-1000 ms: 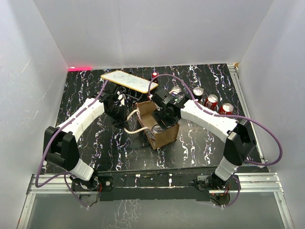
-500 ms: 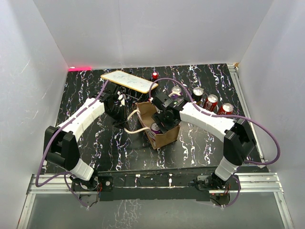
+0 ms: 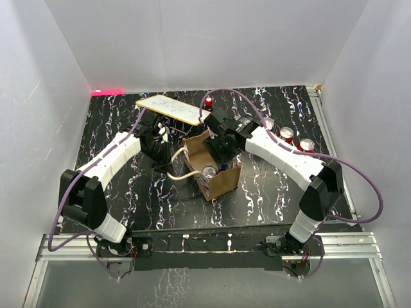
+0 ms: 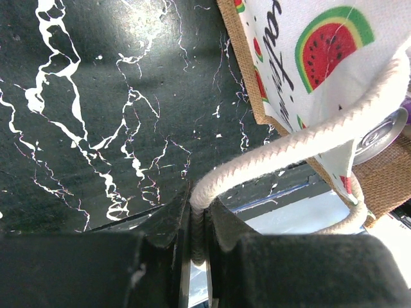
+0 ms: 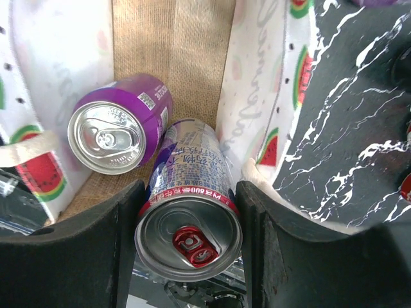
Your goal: Take the beverage out of the canvas bag
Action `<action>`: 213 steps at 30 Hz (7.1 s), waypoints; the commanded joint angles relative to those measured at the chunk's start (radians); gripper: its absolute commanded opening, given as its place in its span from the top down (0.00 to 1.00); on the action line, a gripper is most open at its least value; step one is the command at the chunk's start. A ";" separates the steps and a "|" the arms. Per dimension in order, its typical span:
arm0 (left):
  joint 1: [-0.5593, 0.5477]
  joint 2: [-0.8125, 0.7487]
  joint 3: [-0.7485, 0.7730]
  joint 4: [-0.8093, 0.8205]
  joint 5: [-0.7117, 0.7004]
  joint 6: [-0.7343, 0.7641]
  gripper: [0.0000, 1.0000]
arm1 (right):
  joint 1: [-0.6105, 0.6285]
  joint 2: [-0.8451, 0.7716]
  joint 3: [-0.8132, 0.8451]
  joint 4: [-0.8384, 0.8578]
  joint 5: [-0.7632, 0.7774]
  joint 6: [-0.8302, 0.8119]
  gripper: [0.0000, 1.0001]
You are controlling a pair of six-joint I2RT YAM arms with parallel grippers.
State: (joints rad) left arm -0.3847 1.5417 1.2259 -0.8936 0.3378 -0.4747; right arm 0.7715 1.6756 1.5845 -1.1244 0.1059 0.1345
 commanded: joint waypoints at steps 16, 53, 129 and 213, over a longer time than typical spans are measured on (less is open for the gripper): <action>-0.006 -0.030 0.005 -0.027 0.015 0.010 1.00 | -0.009 -0.059 0.485 0.001 0.013 0.124 0.92; -0.005 0.009 0.038 -0.045 0.018 0.018 1.00 | -0.398 -0.330 -0.276 0.452 0.111 0.128 0.92; -0.005 -0.053 -0.011 -0.033 0.029 0.039 1.00 | 0.057 0.077 0.068 0.117 0.027 0.091 0.03; -0.005 -0.031 -0.012 -0.026 0.039 0.042 1.00 | -0.570 -0.330 -0.433 0.289 -0.005 0.341 0.92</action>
State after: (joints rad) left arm -0.3859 1.5185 1.1980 -0.9039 0.3618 -0.4454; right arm 0.2787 1.2118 1.0557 -0.9001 0.2394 0.5888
